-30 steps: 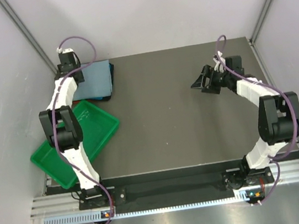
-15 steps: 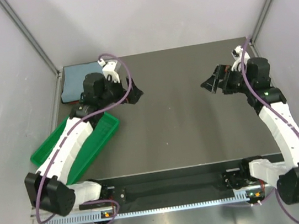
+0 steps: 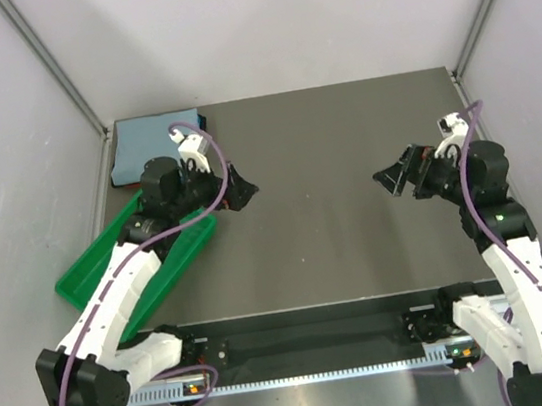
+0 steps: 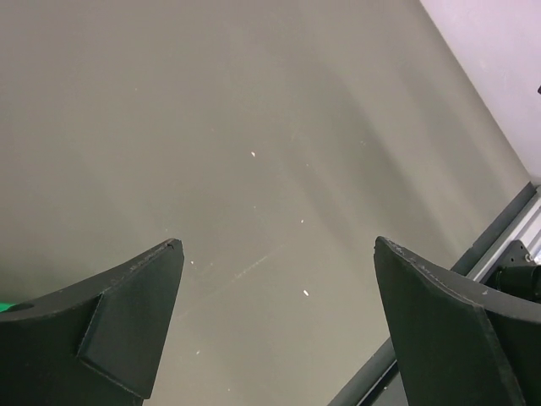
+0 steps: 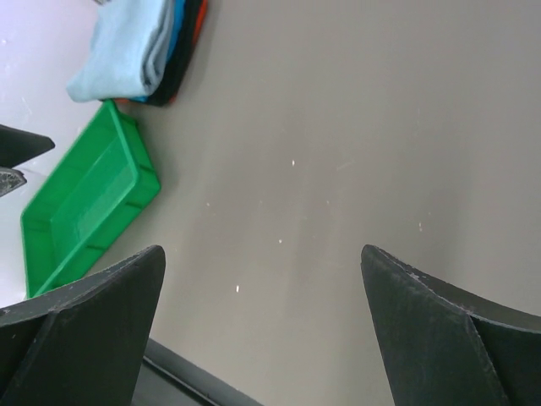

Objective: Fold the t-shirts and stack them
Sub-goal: Reset both grippers

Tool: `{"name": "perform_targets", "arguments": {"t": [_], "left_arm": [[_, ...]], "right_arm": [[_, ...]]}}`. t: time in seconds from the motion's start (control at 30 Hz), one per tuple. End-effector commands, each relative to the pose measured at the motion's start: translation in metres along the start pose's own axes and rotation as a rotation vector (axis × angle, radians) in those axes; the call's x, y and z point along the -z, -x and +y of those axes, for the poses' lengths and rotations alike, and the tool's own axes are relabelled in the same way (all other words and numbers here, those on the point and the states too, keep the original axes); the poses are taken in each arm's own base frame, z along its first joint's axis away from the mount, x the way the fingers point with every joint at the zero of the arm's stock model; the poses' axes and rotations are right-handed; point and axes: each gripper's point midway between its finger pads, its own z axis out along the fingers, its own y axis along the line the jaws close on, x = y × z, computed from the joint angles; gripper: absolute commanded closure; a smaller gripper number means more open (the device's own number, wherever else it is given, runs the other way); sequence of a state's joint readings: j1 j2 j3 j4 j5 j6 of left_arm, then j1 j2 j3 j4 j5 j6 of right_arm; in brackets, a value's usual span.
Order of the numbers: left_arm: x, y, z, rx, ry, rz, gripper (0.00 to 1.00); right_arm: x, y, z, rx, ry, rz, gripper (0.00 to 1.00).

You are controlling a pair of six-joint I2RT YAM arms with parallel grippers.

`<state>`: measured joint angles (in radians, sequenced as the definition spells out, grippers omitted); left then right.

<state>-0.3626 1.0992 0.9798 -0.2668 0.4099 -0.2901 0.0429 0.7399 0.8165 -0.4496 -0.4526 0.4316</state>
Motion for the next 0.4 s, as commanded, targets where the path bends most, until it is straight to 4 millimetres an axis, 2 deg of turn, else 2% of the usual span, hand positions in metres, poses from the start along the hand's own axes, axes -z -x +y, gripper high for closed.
{"name": "perform_targets", "arguments": {"t": [0.0, 0.37], "left_arm": [[0.012, 0.024, -0.009, -0.031, -0.012, -0.094, 0.01], [0.026, 0.035, -0.013, -0.038, 0.01, -0.141, 0.01]], "right_arm": [[0.005, 0.019, 0.012, 0.034, 0.033, -0.08, 0.0], [0.011, 0.035, 0.024, 0.068, 0.067, -0.141, 0.0]]}}
